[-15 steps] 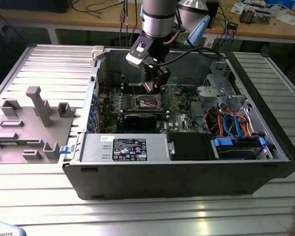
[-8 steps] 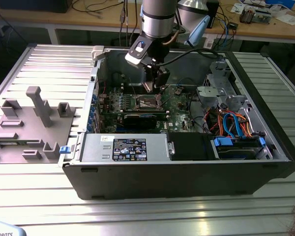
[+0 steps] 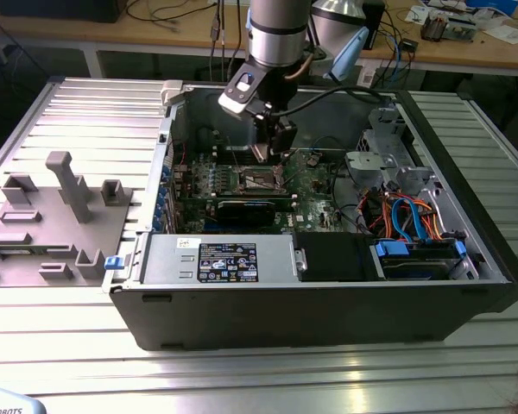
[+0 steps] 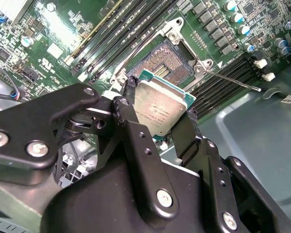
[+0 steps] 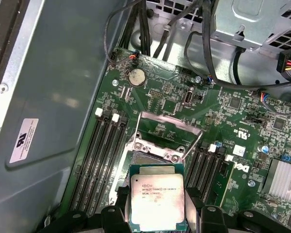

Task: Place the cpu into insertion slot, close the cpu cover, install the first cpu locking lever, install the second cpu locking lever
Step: 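Place the cpu into insertion slot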

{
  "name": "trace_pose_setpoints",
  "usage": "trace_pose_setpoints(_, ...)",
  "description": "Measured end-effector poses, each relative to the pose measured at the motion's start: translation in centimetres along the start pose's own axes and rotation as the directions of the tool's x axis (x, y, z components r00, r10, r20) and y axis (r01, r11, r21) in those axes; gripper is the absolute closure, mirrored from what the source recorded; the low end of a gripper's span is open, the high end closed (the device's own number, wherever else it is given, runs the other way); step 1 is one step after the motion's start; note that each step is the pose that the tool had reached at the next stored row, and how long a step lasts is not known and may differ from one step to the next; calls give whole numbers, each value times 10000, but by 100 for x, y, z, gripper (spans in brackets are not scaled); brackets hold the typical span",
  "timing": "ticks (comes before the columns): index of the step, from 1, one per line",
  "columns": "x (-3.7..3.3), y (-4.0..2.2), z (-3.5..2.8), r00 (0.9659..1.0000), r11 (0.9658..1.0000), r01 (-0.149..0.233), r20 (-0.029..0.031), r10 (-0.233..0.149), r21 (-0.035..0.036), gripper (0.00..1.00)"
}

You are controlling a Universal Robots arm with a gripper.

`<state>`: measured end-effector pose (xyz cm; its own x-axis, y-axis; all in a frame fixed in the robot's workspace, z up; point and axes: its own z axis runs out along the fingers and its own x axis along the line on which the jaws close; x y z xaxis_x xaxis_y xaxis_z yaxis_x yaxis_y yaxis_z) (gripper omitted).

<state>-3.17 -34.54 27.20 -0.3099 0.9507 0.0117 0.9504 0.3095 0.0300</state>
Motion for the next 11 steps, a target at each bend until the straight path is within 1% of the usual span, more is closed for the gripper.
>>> trace_pose_setpoints(11, 0, 0, 12, 9993, 9993, -378, 12, 378, -4, 46)
